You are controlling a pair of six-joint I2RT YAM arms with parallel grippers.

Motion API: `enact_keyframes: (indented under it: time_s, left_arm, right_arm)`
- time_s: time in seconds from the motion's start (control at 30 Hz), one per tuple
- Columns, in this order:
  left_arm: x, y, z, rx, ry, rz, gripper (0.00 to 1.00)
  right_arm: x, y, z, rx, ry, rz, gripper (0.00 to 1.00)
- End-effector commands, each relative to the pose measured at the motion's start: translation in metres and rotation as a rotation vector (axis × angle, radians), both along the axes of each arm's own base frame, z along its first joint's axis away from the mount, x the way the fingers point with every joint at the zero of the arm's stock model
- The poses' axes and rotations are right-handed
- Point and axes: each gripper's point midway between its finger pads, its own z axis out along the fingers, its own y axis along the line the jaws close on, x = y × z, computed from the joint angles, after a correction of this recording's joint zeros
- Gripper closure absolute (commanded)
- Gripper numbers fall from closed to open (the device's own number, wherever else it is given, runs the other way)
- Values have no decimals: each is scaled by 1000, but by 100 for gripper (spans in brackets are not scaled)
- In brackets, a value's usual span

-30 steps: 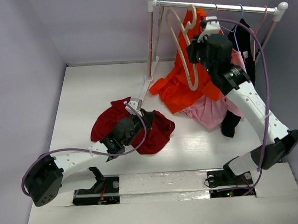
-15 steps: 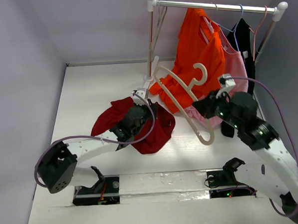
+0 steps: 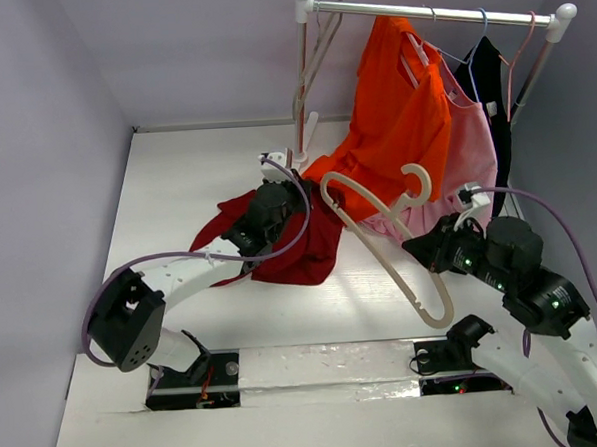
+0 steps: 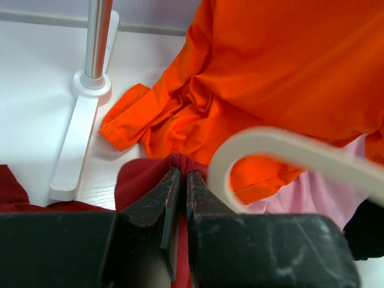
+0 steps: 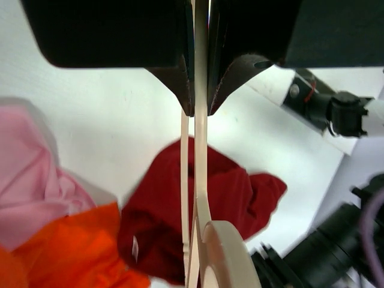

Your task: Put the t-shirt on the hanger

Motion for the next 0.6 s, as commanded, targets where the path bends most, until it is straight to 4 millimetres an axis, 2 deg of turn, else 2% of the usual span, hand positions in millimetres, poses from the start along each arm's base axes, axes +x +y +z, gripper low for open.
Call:
enact_keyframes:
  time_s: [0.0, 0.17, 0.3, 0.43, 0.53, 0.57]
  left_arm:
    - [1, -4, 36, -60, -57, -6, 100]
    - [-4, -6, 31, -58, -45, -33, 100]
    - [-12, -2, 30, -55, -43, -51, 100]
    - [-20, 8, 41, -31, -61, -51, 100]
    - [-30, 5, 55, -26, -72, -111, 100]
    - [-32, 3, 66, -34, -86, -126, 100]
  right_arm:
    - [-7, 10, -14, 10, 39, 65, 100]
    - [0, 23, -26, 18, 56, 105, 100]
    - [5, 39, -27, 36, 44, 175, 100]
    - [-2, 52, -18, 53, 37, 269, 100]
    - [-4, 57, -8, 69, 10, 304, 100]
    - [-2, 60, -10, 74, 21, 314, 100]
